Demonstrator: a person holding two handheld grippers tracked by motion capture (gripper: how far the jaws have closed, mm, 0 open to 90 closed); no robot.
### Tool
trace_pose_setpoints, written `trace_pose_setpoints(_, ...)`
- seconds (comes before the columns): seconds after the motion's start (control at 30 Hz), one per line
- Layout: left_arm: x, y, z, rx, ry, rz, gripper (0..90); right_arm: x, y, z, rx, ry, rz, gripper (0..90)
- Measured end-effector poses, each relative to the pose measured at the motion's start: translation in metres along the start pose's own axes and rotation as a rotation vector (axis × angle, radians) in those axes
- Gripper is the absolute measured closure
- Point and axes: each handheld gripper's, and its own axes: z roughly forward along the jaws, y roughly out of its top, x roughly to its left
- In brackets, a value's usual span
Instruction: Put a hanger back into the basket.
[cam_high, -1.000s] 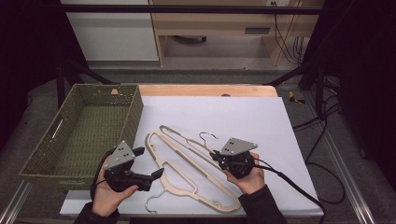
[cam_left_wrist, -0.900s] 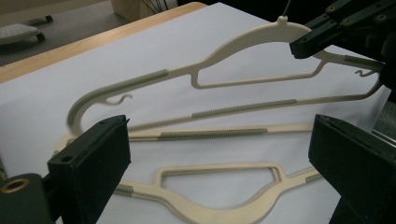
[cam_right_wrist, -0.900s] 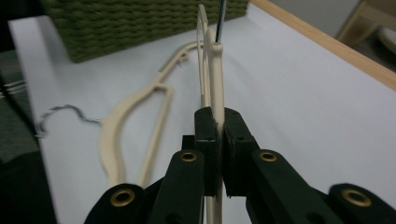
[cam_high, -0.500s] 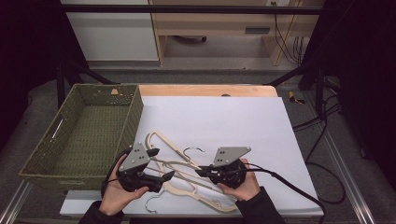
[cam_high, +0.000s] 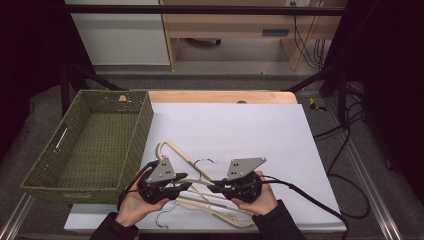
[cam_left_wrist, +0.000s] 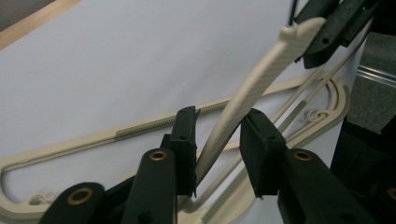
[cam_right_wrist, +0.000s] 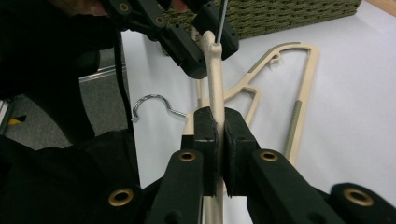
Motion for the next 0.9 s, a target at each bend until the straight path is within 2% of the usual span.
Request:
trace_pose_setpoints(0.07, -0.002, 0.001, -0.001, 0.005, -0.005, 0.002, 70.1, 0.0, 0.0, 0.0, -0.001, -0.012, -0.004, 82.4)
trace_pose_setpoints(0.2, -0.006, 0.002, -0.002, 0.001, -0.045, -0.012, 77.7, 0.0, 0.001, -0.003, -0.026, -0.102, -0.015, 73.5)
trace_pose_setpoints(0.33, -0.009, 0.002, -0.002, -0.01, -0.068, -0.025, 80.5, 0.0, 0.001, -0.003, -0.039, -0.141, -0.017, 65.7)
trace_pose_setpoints(0.4, -0.012, 0.003, -0.001, -0.017, -0.092, -0.028, 83.6, -0.001, 0.0, -0.002, -0.042, -0.163, -0.013, 57.2)
trace_pose_setpoints(0.43, -0.012, 0.003, -0.001, -0.017, -0.092, -0.028, 84.3, -0.001, 0.0, -0.002, -0.042, -0.163, -0.013, 57.2)
trace_pose_setpoints(0.47, -0.013, 0.003, -0.001, -0.023, -0.108, -0.032, 85.4, -0.001, 0.0, -0.003, -0.046, -0.17, -0.006, 51.6)
trace_pose_setpoints(0.53, -0.016, 0.004, -0.002, -0.028, -0.119, -0.037, 86.4, -0.001, 0.0, -0.004, -0.057, -0.183, -0.016, 49.9)
trace_pose_setpoints(0.63, -0.018, 0.004, -0.004, -0.034, -0.091, -0.039, 86.5, -0.002, 0.001, -0.009, -0.076, -0.185, -0.011, 47.3)
trace_pose_setpoints(0.67, -0.016, 0.004, -0.006, -0.042, -0.082, -0.051, 86.5, -0.003, 0.001, -0.016, -0.109, -0.187, 0.002, 43.1)
trace_pose_setpoints(0.73, -0.014, 0.004, -0.009, -0.052, -0.076, -0.061, 86.5, -0.004, 0.001, -0.019, -0.116, -0.194, 0.009, 41.5)
trace_pose_setpoints(0.8, -0.013, 0.004, -0.013, -0.064, -0.055, -0.075, 86.5, -0.009, -0.002, -0.03, -0.149, -0.231, 0.047, 34.8)
trace_pose_setpoints(0.83, -0.012, 0.004, -0.015, -0.069, -0.043, -0.076, 86.5, -0.009, -0.002, -0.03, -0.149, -0.231, 0.047, 34.8)
trace_pose_setpoints(0.87, -0.011, 0.004, -0.017, -0.076, -0.024, -0.084, 86.5, -0.014, -0.006, -0.037, -0.171, -0.238, 0.085, 30.7)
trace_pose_setpoints(0.9, -0.01, 0.004, -0.019, -0.081, -0.013, -0.091, 86.5, -0.014, -0.006, -0.037, -0.171, -0.238, 0.085, 30.7)
